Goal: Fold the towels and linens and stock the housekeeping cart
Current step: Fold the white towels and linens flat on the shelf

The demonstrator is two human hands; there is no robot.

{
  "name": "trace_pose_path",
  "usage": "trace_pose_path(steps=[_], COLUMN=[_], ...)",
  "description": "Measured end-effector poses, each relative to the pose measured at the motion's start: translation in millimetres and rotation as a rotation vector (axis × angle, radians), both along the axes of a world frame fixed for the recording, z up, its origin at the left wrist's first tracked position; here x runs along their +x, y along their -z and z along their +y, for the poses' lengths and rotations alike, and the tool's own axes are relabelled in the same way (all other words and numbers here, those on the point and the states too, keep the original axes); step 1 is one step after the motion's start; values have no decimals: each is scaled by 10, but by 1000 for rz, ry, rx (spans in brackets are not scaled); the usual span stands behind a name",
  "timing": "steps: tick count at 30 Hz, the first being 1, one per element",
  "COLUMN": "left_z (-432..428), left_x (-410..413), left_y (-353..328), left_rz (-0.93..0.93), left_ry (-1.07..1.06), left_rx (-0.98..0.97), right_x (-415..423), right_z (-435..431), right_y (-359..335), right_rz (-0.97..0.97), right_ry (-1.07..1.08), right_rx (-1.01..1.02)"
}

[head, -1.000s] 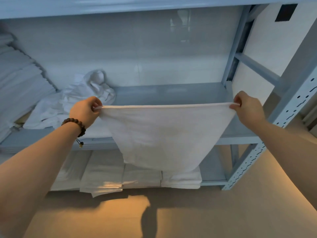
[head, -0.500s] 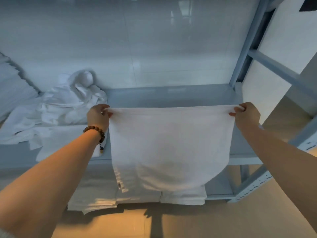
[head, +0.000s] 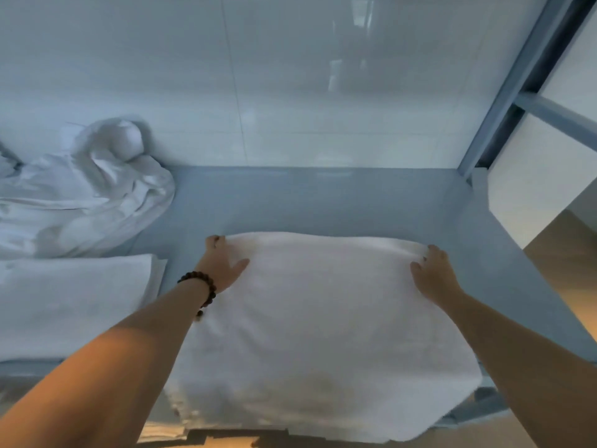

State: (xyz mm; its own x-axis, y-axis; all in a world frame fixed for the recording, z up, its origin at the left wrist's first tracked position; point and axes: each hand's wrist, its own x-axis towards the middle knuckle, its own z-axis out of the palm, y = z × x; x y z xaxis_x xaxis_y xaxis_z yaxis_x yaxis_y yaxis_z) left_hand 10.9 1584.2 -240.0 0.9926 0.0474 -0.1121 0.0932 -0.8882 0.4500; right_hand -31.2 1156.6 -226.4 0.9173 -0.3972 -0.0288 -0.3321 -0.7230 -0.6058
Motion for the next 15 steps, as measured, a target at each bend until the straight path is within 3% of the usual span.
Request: trace_pose_path(steps=[4,8,11,15], left_z=[-83,-302,-542,-791], left_x=[84,-122,-614,-1057], left_y=[225,47,65,239], left_rz=[40,-81,-90,76], left_ry=[-58,-60,78,175], left_rx=[-45,119,264,379], right_x=[68,-15,-350,-687], right_z=[-27,17,228,461], right_y=[199,137,166,338], right_rz=[82,32,-70,200], right_ry=[-138,-158,-255,-502], right_rx=[-53,-156,-349,-575])
